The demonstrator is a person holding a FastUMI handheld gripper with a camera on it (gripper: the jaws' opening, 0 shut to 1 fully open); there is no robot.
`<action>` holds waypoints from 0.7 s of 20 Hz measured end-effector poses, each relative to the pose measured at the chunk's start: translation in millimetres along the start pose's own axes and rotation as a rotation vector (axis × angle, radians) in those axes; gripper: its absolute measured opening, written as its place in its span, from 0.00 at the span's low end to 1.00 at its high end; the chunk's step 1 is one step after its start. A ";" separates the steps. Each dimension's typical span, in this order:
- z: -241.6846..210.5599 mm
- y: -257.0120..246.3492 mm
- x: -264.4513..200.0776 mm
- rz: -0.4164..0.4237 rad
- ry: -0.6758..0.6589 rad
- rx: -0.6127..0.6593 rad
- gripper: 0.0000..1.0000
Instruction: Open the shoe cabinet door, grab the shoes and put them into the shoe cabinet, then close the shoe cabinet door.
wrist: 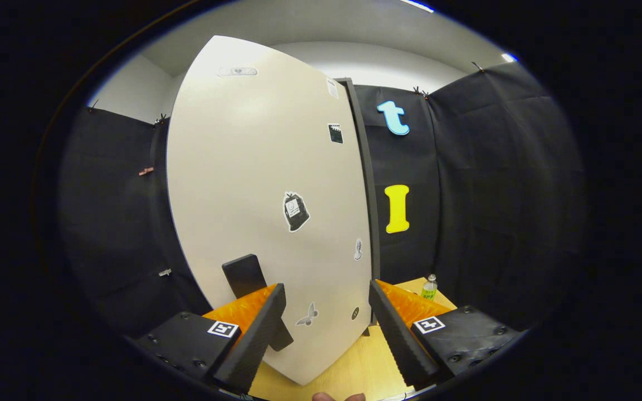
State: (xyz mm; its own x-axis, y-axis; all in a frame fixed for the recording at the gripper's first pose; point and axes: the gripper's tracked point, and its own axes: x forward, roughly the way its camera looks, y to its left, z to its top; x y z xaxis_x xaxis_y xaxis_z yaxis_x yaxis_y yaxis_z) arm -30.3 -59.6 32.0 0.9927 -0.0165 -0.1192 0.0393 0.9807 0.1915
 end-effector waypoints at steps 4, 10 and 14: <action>-4.3 27.0 16.8 0.038 0.015 0.022 0.98; -25.7 77.2 21.9 0.144 0.064 -0.032 0.98; -27.5 84.1 23.5 0.144 0.051 -0.050 0.98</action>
State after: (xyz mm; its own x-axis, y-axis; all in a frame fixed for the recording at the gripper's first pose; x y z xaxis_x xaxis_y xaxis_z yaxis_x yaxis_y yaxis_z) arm -6.7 27.8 18.5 0.9805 0.1339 -0.1439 -0.1102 0.9807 0.1615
